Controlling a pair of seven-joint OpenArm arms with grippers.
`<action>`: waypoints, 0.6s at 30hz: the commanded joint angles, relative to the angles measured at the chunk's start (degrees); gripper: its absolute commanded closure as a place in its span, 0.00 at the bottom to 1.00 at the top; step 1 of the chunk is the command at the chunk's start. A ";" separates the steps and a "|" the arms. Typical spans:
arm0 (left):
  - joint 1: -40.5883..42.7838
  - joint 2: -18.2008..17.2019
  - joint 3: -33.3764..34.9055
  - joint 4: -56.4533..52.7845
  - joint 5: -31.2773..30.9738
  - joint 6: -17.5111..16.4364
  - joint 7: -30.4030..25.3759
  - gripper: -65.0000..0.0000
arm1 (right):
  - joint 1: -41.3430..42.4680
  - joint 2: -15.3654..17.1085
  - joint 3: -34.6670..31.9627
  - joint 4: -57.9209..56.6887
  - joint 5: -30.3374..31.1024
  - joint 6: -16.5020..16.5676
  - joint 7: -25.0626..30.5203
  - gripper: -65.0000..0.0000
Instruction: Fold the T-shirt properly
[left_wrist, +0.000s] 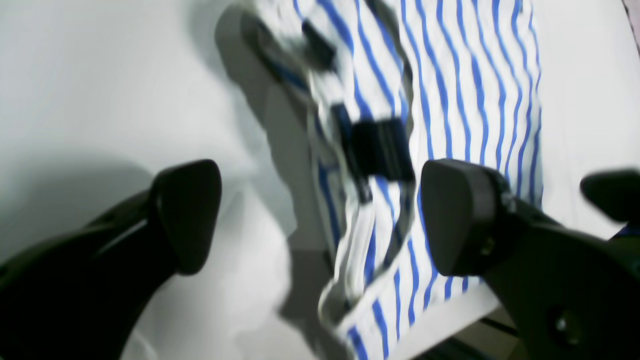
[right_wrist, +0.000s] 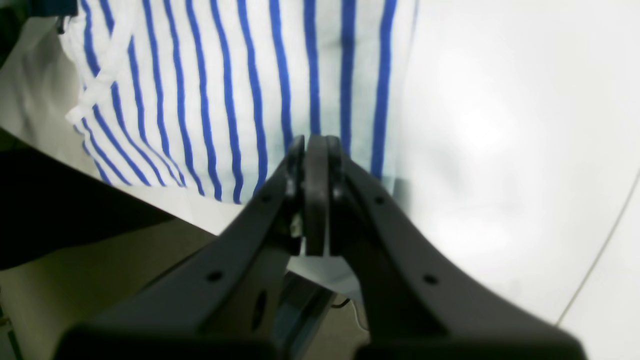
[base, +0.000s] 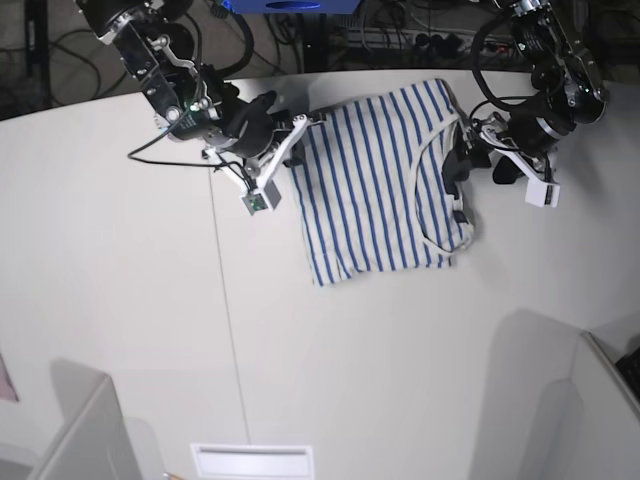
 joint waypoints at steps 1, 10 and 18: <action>-1.03 -0.61 0.15 -0.26 -0.91 0.10 -1.05 0.07 | 0.40 0.02 0.23 1.08 0.26 0.26 0.91 1.00; -6.92 -0.87 6.39 -11.42 -0.64 3.00 -1.14 0.07 | -0.21 0.02 0.32 1.17 0.26 0.26 0.91 1.00; -7.09 -3.16 15.97 -18.72 -0.55 5.73 -8.17 0.07 | -0.21 -0.16 0.85 1.17 0.26 0.26 0.99 1.00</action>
